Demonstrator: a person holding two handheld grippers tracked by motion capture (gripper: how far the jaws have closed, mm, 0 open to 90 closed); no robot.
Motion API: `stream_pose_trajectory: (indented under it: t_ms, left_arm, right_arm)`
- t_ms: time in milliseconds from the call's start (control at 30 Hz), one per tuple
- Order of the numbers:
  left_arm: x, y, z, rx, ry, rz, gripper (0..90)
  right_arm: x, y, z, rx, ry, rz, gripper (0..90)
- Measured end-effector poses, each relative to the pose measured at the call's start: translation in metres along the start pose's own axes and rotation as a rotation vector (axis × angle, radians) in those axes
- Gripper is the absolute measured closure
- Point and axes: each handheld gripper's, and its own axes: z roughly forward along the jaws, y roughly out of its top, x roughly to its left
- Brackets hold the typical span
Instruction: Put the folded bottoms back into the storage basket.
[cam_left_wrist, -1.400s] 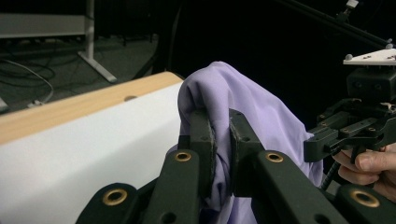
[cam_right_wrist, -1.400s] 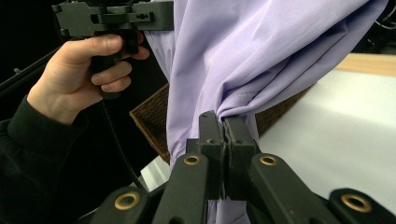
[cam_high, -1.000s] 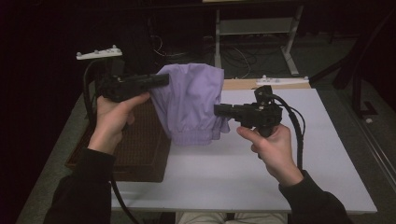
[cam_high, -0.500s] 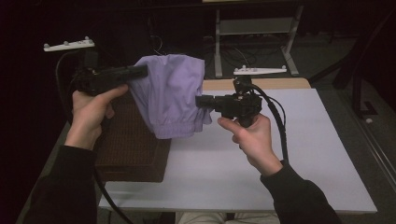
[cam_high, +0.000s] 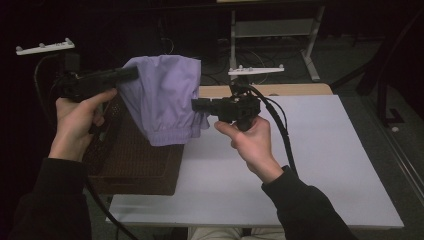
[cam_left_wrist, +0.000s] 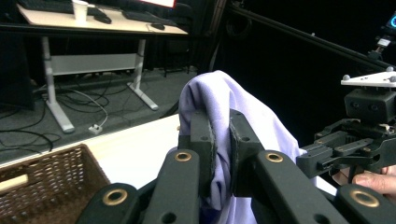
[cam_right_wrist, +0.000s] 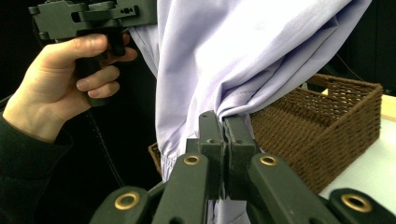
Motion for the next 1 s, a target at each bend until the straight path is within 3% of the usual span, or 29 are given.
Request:
stream_pose_trajectory:
  t_ms: [467,1000]
  left_arm:
    - [0.017,-0.009,-0.025,-0.002,0.044,-0.012,82.9]
    - [0.038,-0.029,-0.049,0.015,0.092,-0.048,82.9]
  right_arm:
    - [0.009,0.0,0.034,0.028,0.003,-0.017,87.2]
    - [0.011,-0.014,0.075,0.07,0.013,-0.007,87.1]
